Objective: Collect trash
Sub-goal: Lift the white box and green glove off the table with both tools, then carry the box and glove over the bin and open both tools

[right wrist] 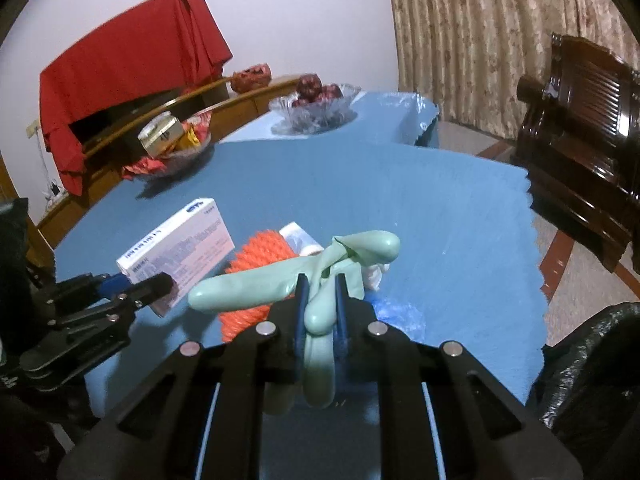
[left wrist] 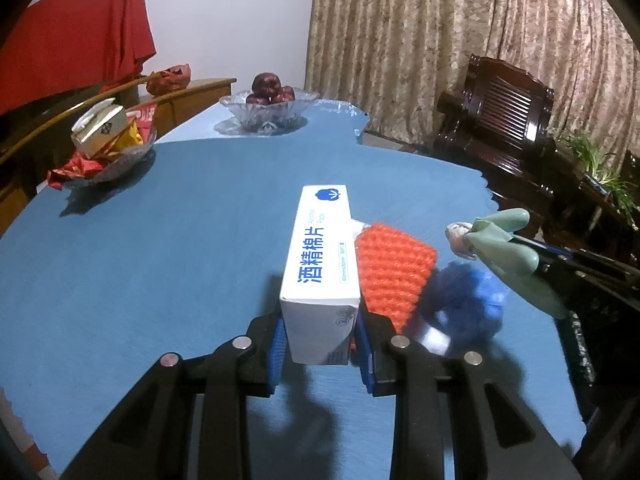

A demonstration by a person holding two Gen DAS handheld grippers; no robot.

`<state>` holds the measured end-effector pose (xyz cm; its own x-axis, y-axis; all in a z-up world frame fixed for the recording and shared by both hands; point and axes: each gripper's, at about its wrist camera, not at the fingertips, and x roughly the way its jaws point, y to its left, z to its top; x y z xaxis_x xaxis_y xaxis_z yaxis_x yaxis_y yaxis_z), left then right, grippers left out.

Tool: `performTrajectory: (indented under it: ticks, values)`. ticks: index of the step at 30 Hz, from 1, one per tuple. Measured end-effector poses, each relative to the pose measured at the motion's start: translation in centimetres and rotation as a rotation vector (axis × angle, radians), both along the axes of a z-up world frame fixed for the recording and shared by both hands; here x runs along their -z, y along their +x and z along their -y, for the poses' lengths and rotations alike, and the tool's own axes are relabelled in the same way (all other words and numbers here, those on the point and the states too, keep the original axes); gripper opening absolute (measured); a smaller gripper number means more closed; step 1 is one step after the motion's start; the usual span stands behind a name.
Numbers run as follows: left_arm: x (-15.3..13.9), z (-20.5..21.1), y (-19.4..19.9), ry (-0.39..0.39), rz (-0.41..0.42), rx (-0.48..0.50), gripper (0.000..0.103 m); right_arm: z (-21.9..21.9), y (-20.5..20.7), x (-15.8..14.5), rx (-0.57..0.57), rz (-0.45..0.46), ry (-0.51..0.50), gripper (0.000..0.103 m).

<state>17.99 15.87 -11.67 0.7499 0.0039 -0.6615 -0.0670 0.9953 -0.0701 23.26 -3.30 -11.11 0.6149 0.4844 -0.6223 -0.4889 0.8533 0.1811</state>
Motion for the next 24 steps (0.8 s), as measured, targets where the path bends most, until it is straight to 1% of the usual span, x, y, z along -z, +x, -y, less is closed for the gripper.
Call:
performTrajectory:
  ticks: [6, 14, 18, 24]
  values:
    - [-1.6, 0.7, -1.0, -0.006, 0.024, 0.015, 0.030, 1.5, -1.7, -2.4, 0.014, 0.044, 0.023, 0.012]
    - [-3.2, 2.1, -2.3, -0.024, 0.033, 0.054, 0.030, 4.2, -3.5, -4.8, 0.044, 0.067, 0.070, 0.012]
    - [-3.8, 3.4, -3.0, -0.026, 0.034, 0.081, 0.030, 5.3, -4.8, -5.7, 0.058, 0.082, 0.070, 0.012]
    - [-4.4, 5.6, -4.0, -0.042, 0.032, 0.131, 0.030, 7.3, -6.5, -6.1, 0.086, 0.087, 0.058, 0.012]
